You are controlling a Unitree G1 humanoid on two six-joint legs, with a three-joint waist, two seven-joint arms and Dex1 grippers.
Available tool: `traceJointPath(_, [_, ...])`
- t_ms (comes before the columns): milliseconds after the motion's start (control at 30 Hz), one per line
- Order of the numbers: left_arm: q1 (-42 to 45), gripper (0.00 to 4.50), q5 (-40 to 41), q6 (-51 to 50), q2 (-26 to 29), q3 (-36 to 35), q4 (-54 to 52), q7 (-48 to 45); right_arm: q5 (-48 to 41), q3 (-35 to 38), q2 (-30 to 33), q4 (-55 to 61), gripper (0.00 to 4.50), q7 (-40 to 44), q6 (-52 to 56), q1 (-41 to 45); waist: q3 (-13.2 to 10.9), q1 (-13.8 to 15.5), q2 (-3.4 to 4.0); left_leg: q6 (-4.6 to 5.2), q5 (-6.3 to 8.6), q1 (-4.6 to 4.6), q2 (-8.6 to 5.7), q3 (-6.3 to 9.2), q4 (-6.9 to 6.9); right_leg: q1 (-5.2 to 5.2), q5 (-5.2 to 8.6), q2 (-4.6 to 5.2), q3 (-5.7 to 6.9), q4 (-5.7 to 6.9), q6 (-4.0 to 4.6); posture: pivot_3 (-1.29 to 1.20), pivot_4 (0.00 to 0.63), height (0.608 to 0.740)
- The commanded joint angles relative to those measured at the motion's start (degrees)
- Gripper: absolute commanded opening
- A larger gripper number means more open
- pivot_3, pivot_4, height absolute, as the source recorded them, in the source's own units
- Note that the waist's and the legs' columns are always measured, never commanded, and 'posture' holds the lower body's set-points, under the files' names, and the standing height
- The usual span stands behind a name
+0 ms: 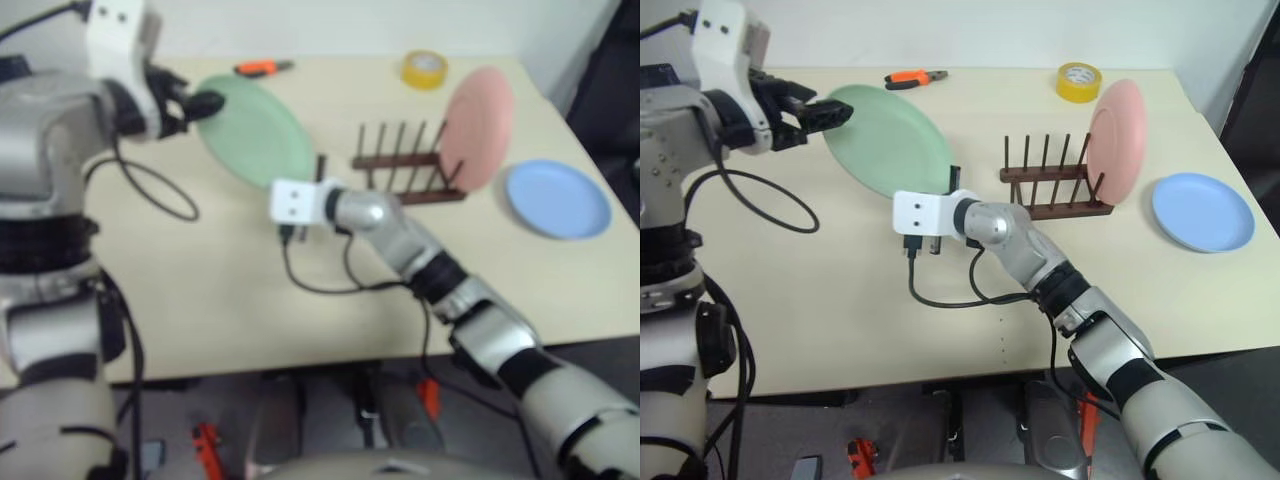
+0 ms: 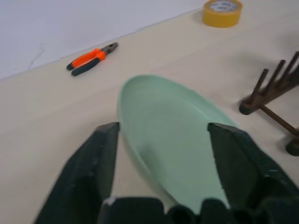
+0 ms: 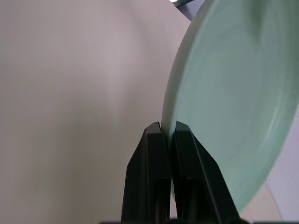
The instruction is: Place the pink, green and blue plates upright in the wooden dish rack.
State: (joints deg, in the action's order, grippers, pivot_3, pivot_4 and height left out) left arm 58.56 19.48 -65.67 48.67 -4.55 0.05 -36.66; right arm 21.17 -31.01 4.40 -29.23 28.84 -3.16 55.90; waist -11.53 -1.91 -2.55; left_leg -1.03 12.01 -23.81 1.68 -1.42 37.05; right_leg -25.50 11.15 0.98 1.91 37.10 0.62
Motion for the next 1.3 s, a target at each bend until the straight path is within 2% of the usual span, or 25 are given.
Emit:
traceJointPath(33, [0.5,3.58,5.1,1.6,4.3,-6.8,-5.0,-5.5,-0.7,1.8,-0.5,1.1,0.0,0.1,-2.1,1.2,0.0,-0.1,0.0,0.0,0.0,0.0,0.02,-0.01,-0.02,-0.03,0.0,-0.01,-0.02,0.0,0.0,0.0,0.15,0.74])
traceJointPath(100, [-1.4,3.58,7.5,3.1,7.3,-11.0,-6.6,-8.7,-3.9,3.8,-1.7,2.0,0.0,1.9,-0.3,0.9,0.0,-0.2,0.0,0.0,0.0,-0.01,0.02,0.01,-0.03,-0.03,0.02,-0.02,0.01,-0.01,0.03,0.0,0.15,0.74])
traceJointPath(233, [-12.1,3.58,9.0,8.5,15.1,-20.6,-9.5,-15.4,-13.7,10.7,-3.9,6.9,0.0,7.2,7.7,1.4,0.0,-0.6,0.01,-0.01,0.0,0.04,0.05,0.03,-0.07,-0.03,0.04,-0.04,-0.02,0.04,0.06,0.0,0.15,0.74])
traceJointPath(367, [-26.5,3.58,15.7,11.5,15.5,-36.0,-15.2,-26.7,-26.8,21.0,-3.1,14.3,0.0,11.8,21.0,4.2,0.0,-0.1,0.01,-0.07,-0.03,0.01,0.1,0.08,0.01,-0.03,0.06,-0.03,0.09,0.05,0.1,0.0,0.15,0.74])
traceJointPath(500, [-36.6,3.58,18.9,13.3,12.7,-38.2,-18.5,-28.9,-39.6,30.8,-0.2,21.0,0.0,12.7,36.5,8.5,0.0,1.2,0.0,-0.14,-0.08,0.03,0.0,0.26,0.02,0.1,0.08,0.1,0.26,0.0,0.14,0.0,0.15,0.74])
traceJointPath(567, [-39.7,3.58,20.7,14.4,11.0,-35.6,-21.2,-29.4,-43.4,35.2,2.5,22.2,0.0,11.0,42.3,10.7,0.0,1.5,-0.06,-0.15,-0.09,0.1,-0.02,0.52,0.03,0.17,0.11,0.11,0.3,-0.01,0.21,0.0,0.15,0.74])
traceJointPath(667, [-42.6,3.58,18.2,19.2,6.6,-23.7,-25.4,-27.3,-48.3,42.9,11.0,23.1,0.0,9.0,51.5,13.8,0.0,2.6,0.01,-0.14,-0.09,0.17,-0.07,0.61,0.03,0.28,0.28,0.17,0.34,-0.01,0.51,0.0,0.15,0.74])
traceJointPath(800, [-41.9,3.58,9.9,28.7,2.9,-10.1,-25.6,-24.0,-51.9,46.3,21.6,23.1,0.0,10.0,59.3,13.4,0.0,3.2,-0.03,-0.08,-0.12,0.02,-0.07,0.17,0.01,0.24,0.28,0.27,0.32,-0.12,0.52,0.0,0.15,0.74])
traceJointPath(900, [-39.6,3.58,7.5,31.5,1.3,-3.6,-25.3,-23.2,-52.9,47.7,27.5,21.8,0.0,10.2,63.2,12.6,0.0,2.7,-0.01,-0.05,-0.1,0.02,0.0,-0.21,-0.11,0.11,0.15,0.17,0.13,-0.11,0.28,0.0,0.15,0.74])
traceJointPath(967, [-38.0,3.58,6.1,33.5,0.7,-1.0,-23.8,-23.3,-52.3,46.5,32.1,21.5,0.0,12.3,63.4,10.2,0.0,2.1,-0.01,-0.04,-0.09,0.01,0.0,-0.23,-0.18,0.06,0.15,0.08,0.12,-0.11,0.29,0.0,0.15,0.74])
traceJointPath(1067, [-36.8,3.58,5.6,34.8,0.5,0.4,-22.2,-23.4,-53.0,44.9,35.6,21.7,0.0,15.1,63.4,7.8,0.0,1.6,0.04,0.03,-0.04,0.03,-0.01,-0.22,-0.2,0.05,0.21,-0.08,0.15,-0.09,0.36,0.0,0.15,0.74])
traceJointPath(1300, [-36.7,3.58,5.8,35.5,1.0,1.0,-21.3,-23.8,-55.7,44.9,37.0,20.7,0.0,19.9,63.4,5.3,0.0,0.6,0.11,0.04,-0.04,0.1,0.12,-0.13,-0.12,0.02,0.19,-0.41,0.17,0.05,0.36,0.0,0.15,0.74])
